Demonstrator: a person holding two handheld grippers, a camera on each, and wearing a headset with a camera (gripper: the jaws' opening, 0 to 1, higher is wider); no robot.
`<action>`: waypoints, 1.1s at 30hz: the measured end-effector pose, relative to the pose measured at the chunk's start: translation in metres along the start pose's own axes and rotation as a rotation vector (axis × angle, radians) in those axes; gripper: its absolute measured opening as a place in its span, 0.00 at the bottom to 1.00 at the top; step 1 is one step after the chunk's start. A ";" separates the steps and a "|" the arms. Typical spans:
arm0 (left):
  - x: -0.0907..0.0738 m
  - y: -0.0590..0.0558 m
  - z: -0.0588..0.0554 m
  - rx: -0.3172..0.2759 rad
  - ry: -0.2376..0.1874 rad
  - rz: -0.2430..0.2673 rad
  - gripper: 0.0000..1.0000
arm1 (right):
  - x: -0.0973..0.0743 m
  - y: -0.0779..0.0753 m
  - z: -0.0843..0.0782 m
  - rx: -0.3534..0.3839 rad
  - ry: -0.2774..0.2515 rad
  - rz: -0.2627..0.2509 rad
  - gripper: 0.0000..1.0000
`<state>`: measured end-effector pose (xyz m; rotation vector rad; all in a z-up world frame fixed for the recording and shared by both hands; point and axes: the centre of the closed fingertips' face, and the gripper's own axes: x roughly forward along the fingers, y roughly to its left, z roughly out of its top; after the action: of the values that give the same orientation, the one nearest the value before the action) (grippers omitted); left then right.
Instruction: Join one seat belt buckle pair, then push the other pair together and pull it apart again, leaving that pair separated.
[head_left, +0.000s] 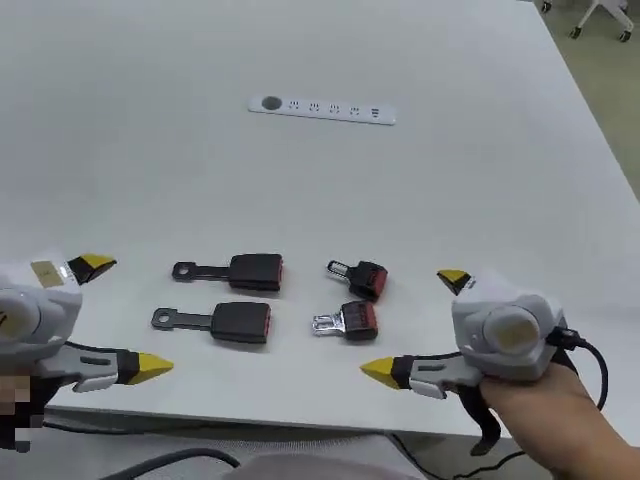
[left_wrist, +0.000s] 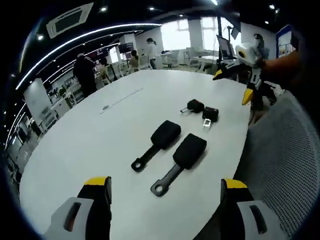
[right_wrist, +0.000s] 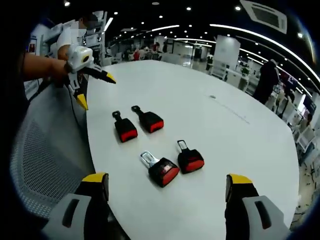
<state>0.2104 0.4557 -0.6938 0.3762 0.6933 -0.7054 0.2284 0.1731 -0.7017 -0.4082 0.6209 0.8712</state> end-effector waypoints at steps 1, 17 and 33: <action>0.000 0.001 0.000 -0.004 -0.001 0.002 0.91 | 0.001 -0.001 0.000 0.003 -0.001 0.000 0.98; 0.001 0.003 -0.005 -0.016 0.007 -0.003 0.93 | 0.002 0.004 0.001 0.010 0.005 0.006 0.98; 0.003 0.003 0.002 -0.021 -0.027 0.009 0.97 | 0.003 -0.001 -0.003 0.024 0.011 -0.007 0.96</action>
<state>0.2148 0.4555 -0.6940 0.3498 0.6730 -0.6930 0.2294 0.1729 -0.7057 -0.3935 0.6391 0.8549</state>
